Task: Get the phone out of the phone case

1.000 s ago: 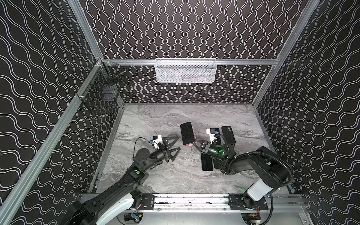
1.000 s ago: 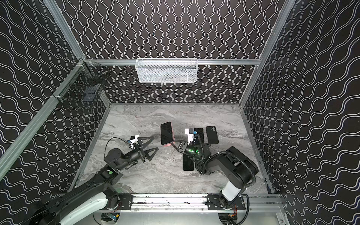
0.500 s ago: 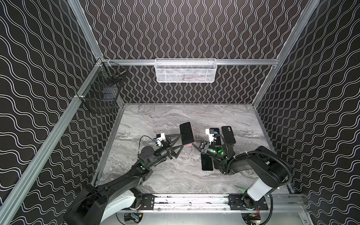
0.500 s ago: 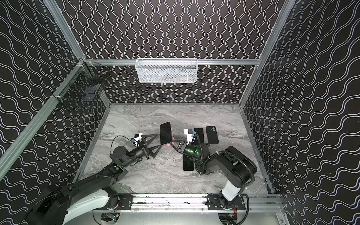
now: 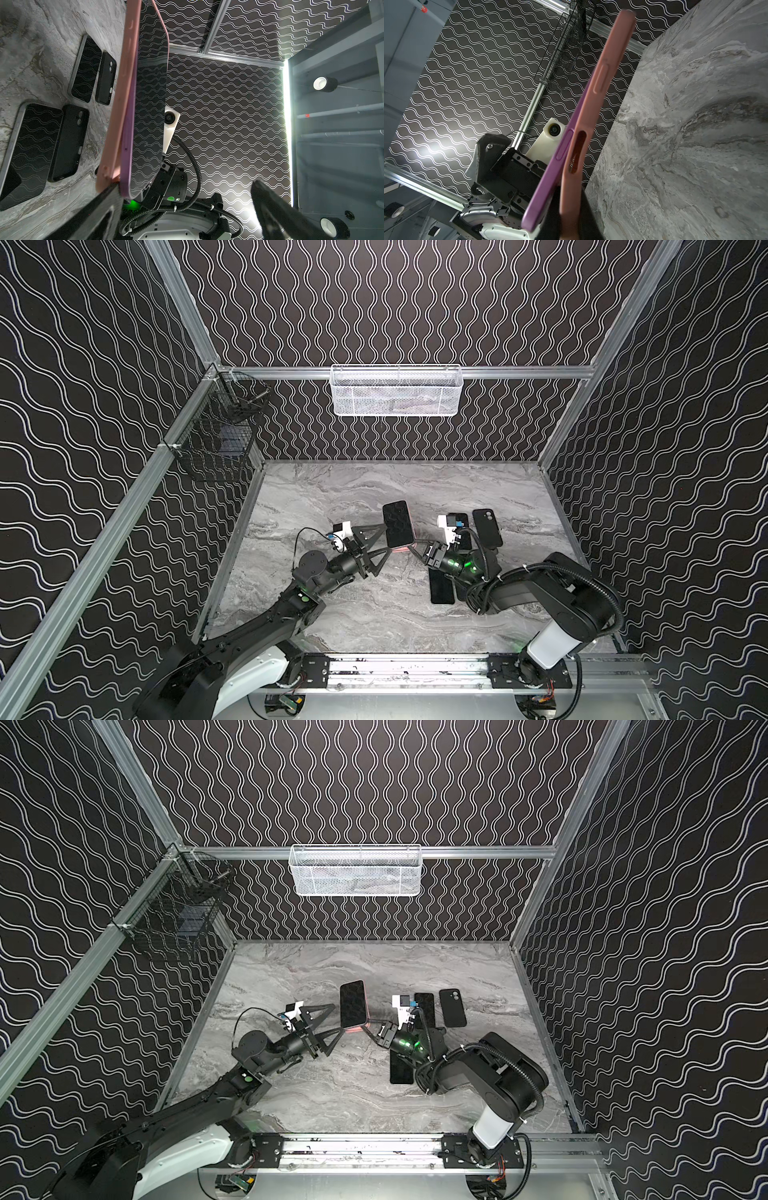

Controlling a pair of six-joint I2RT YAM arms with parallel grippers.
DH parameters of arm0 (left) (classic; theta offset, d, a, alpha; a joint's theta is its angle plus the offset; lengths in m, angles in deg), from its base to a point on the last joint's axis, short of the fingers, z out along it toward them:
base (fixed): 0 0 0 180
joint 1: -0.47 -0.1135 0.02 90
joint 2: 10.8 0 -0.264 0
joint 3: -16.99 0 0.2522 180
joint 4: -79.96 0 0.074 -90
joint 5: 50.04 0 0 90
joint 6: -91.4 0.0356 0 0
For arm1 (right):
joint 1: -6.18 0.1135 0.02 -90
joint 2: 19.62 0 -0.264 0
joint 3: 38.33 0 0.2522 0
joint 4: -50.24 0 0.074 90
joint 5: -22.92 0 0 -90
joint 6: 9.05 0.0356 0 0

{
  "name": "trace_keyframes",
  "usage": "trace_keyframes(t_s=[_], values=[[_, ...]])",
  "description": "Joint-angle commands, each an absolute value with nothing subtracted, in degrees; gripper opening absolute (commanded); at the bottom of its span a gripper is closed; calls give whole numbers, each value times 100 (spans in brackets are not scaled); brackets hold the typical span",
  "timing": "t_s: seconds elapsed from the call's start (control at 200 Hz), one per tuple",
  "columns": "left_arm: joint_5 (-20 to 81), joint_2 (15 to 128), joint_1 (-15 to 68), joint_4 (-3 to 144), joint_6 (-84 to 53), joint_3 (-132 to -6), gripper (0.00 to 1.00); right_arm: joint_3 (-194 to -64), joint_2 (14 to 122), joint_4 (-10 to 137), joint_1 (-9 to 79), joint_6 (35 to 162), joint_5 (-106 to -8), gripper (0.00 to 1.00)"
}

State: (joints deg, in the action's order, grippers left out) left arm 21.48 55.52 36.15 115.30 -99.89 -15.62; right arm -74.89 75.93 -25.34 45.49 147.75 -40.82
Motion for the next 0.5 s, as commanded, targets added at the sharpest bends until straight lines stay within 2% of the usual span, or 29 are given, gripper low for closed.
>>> trace_keyframes(t_s=[0.0, 0.1, 0.24, 0.495], values=[[2202, 5600, 3616, 11729, -9785, -1617, 99, -7485, 7513, -3350, 4623, 14656, -4018, 9], [2212, 5666, 3617, 11704, -9730, -1621, 97, -7476, 7473, -3274, 4685, 14608, -4044, 9], [2230, 5769, 3620, 11826, -9707, -1621, 89, -7443, 7494, -3299, 4722, 14597, -4063, 9], [2212, 6107, 3616, 12123, -9694, -1623, 63, -7423, 7615, -3408, 4774, 14624, -4107, 9]])
